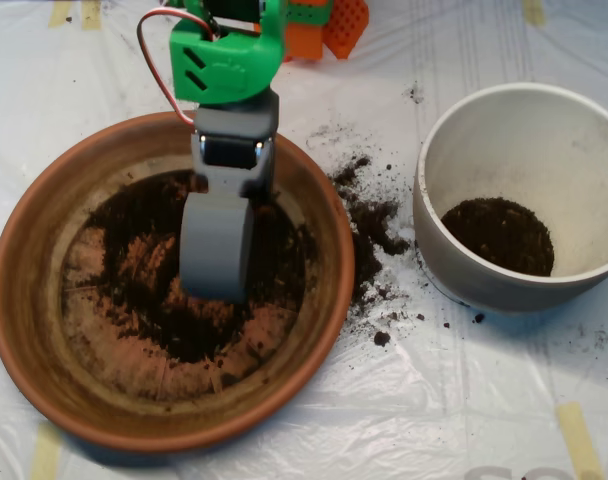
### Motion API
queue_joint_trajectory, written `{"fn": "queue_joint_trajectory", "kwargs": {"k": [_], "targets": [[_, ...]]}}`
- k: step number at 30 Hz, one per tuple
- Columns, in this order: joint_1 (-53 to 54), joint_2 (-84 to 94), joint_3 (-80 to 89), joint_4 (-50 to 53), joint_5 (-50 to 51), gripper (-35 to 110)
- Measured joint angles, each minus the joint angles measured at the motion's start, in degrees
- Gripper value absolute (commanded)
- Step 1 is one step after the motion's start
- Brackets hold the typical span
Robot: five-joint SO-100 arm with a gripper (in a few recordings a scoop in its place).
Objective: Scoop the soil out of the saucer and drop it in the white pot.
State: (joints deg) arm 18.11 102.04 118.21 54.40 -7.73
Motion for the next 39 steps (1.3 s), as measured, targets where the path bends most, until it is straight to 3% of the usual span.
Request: {"fn": "queue_joint_trajectory", "kwargs": {"k": [22, 39], "targets": [[5.9, -31.8, -26.3, 13.1, -1.7, 62], [7.1, -40.9, -38.8, 22.0, -4.1, 46]]}}
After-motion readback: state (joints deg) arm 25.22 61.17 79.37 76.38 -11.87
